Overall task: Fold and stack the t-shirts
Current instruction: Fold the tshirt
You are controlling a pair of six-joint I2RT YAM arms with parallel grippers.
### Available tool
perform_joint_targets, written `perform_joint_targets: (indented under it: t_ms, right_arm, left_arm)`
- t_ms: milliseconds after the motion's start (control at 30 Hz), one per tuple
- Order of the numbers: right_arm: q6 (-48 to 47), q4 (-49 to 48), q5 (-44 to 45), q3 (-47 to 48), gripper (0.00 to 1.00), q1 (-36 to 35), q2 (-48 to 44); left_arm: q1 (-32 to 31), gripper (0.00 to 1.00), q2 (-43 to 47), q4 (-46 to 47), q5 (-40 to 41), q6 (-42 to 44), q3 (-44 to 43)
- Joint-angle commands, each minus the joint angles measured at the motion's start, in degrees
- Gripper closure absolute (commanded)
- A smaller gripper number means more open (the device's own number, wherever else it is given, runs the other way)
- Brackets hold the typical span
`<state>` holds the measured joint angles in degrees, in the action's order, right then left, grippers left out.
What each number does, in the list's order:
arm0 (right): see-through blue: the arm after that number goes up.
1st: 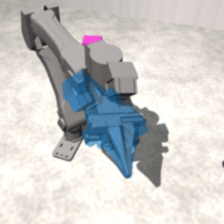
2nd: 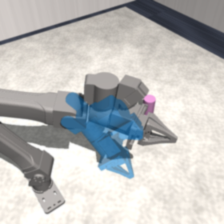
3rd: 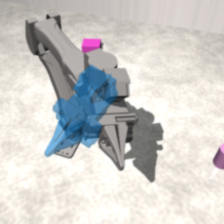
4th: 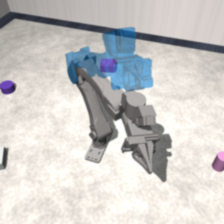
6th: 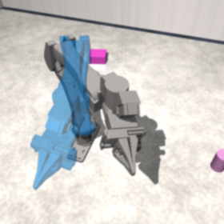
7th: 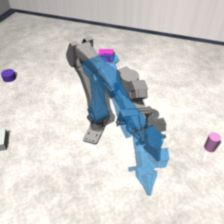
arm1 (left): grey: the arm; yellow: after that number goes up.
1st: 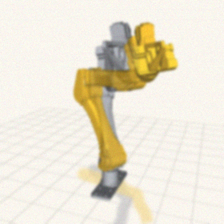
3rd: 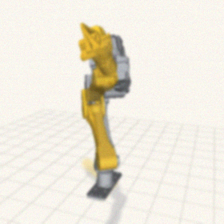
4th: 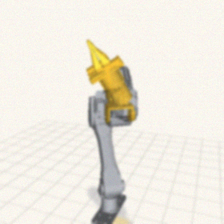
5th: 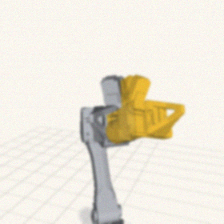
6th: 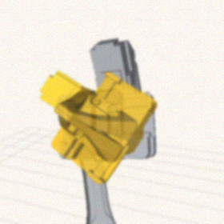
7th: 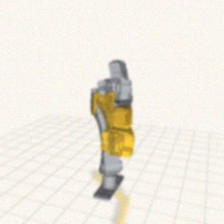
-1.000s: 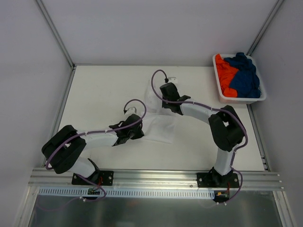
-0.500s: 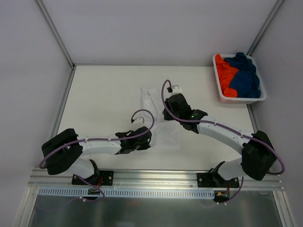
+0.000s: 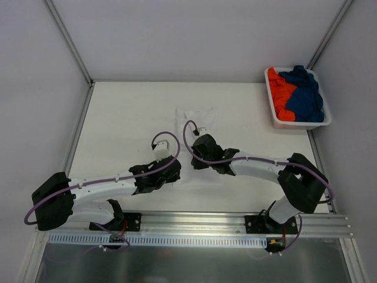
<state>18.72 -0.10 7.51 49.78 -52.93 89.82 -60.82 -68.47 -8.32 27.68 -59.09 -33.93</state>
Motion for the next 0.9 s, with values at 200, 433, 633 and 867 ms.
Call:
perform_joint_targets:
  t_ms: [200, 433, 633, 867]
  right_arm:
    - [2.2, -3.7, -2.1, 4.9, 0.99, -2.6, 4.9]
    - [2.8, -5.3, -3.9, 9.5, 0.99, -3.0, 11.2]
    - [2.0, -5.3, -3.4, 12.9, 1.00, -2.8, 14.8]
    - [1.0, -4.4, -3.1, 16.2, 0.99, -1.9, 16.7]
  left_arm:
    - [-0.6, 1.00, 0.4, -2.7, 2.6, -1.9, 1.5]
    - [-0.6, 1.00, 1.3, -2.7, 3.0, -3.1, 4.0]
    - [-0.6, 1.00, 1.1, -2.6, 3.9, -4.1, 4.9]
    - [-0.5, 1.00, 0.0, -2.3, 4.0, -5.2, 5.3]
